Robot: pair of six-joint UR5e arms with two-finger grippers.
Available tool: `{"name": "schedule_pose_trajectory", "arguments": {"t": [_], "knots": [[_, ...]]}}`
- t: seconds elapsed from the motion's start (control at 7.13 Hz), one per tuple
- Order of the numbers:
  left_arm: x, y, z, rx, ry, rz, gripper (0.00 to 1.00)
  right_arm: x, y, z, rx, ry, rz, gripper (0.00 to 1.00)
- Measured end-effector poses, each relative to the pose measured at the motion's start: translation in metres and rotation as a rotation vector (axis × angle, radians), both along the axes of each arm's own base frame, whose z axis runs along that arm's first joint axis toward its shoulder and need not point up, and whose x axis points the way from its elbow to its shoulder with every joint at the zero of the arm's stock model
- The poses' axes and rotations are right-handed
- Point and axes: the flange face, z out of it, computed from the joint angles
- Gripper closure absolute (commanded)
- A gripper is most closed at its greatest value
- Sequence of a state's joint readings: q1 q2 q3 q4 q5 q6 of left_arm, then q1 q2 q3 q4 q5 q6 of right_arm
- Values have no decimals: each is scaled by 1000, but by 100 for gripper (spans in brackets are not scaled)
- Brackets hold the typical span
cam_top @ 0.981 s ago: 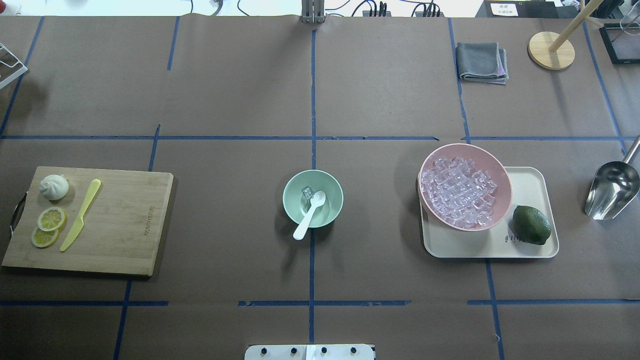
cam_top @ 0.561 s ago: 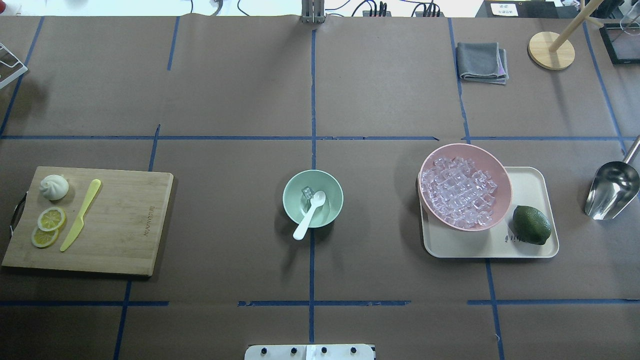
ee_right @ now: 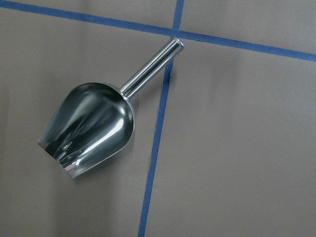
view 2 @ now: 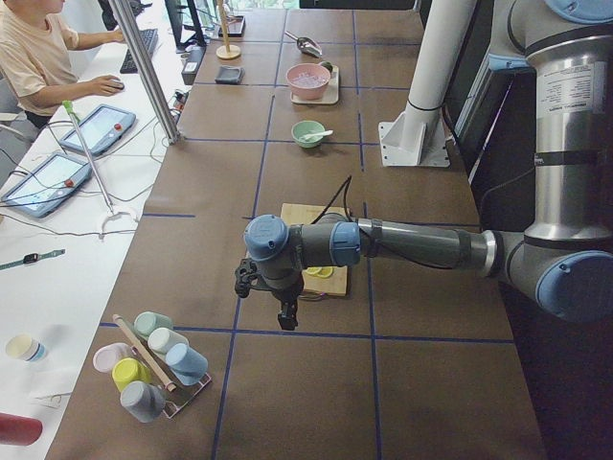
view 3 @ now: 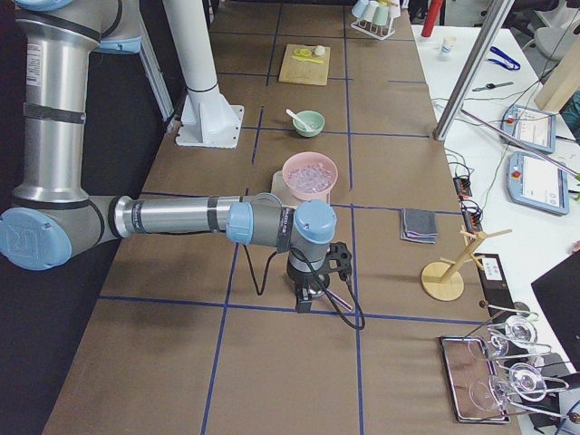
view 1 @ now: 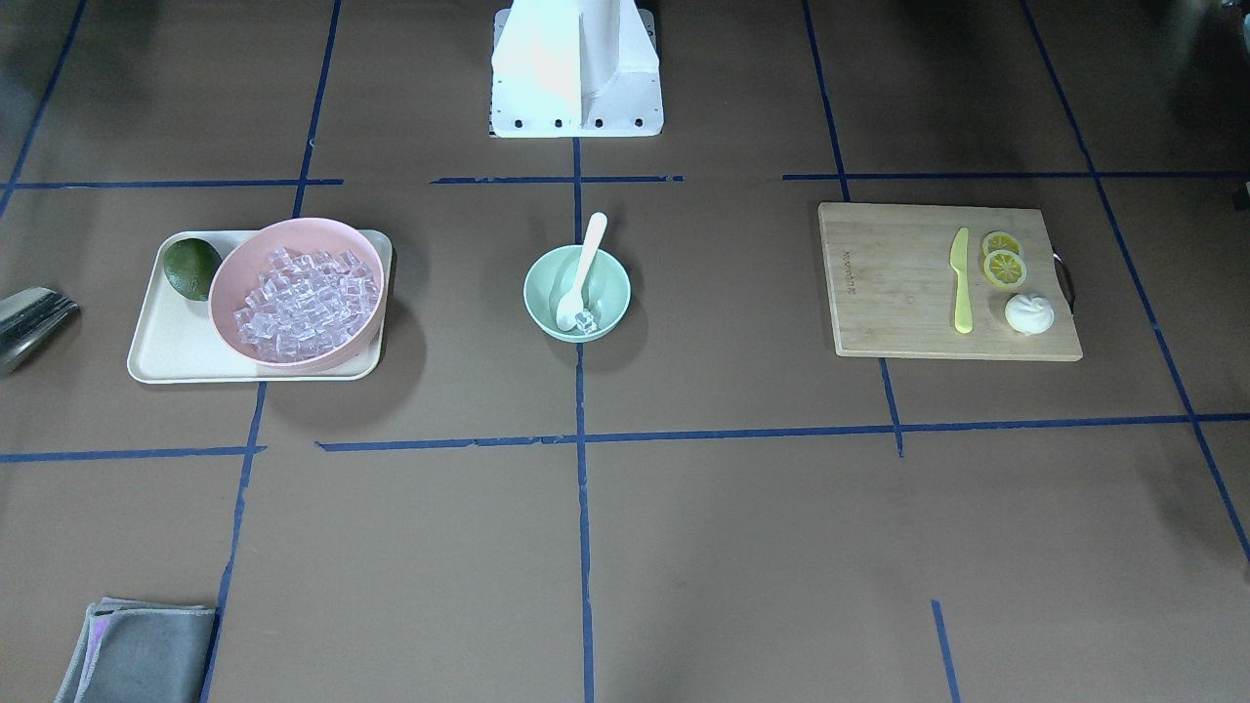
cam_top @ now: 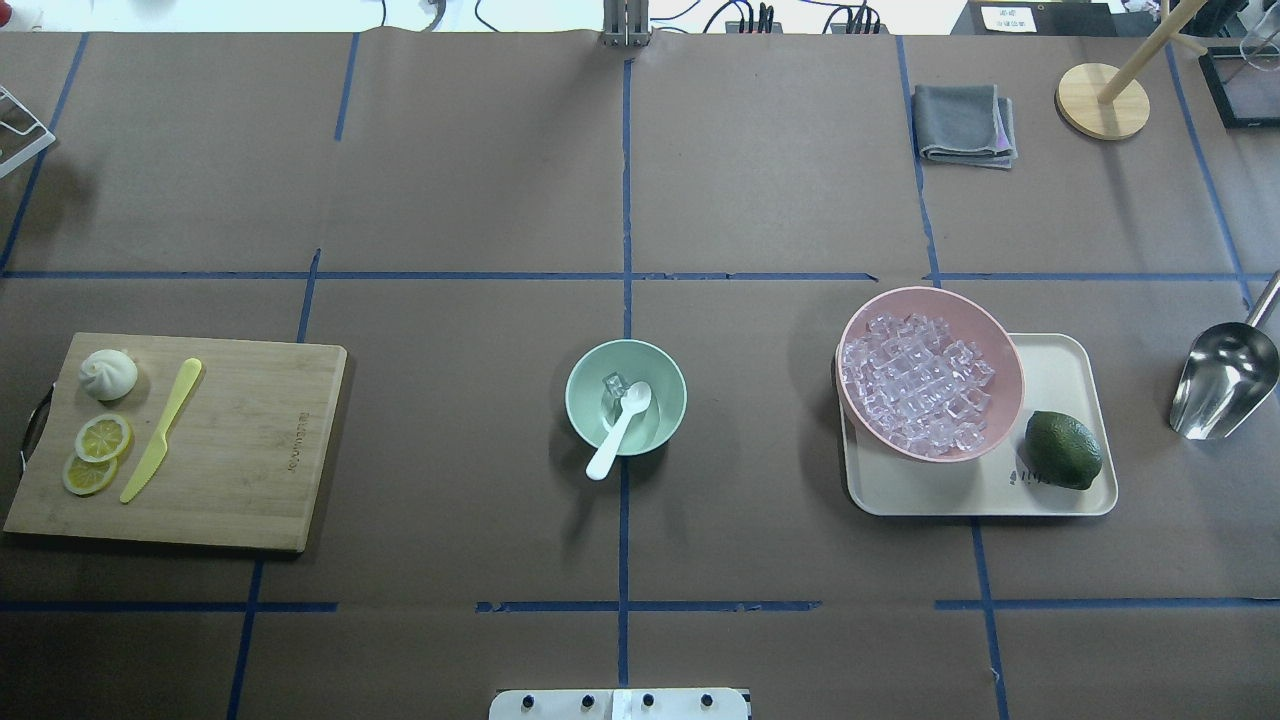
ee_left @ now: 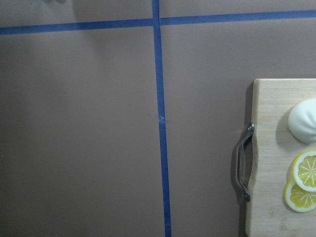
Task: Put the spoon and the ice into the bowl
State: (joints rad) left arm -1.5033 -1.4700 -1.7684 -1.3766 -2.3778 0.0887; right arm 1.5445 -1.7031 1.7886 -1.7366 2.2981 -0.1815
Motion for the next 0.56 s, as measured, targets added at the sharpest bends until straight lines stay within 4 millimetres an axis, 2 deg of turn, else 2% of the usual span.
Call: {"name": "schedule_pose_trajectory", "arguments": {"t": [0.56], "knots": [[0, 2, 11, -12, -5, 3, 0, -6, -6, -4, -6, 0, 3, 0]]}}
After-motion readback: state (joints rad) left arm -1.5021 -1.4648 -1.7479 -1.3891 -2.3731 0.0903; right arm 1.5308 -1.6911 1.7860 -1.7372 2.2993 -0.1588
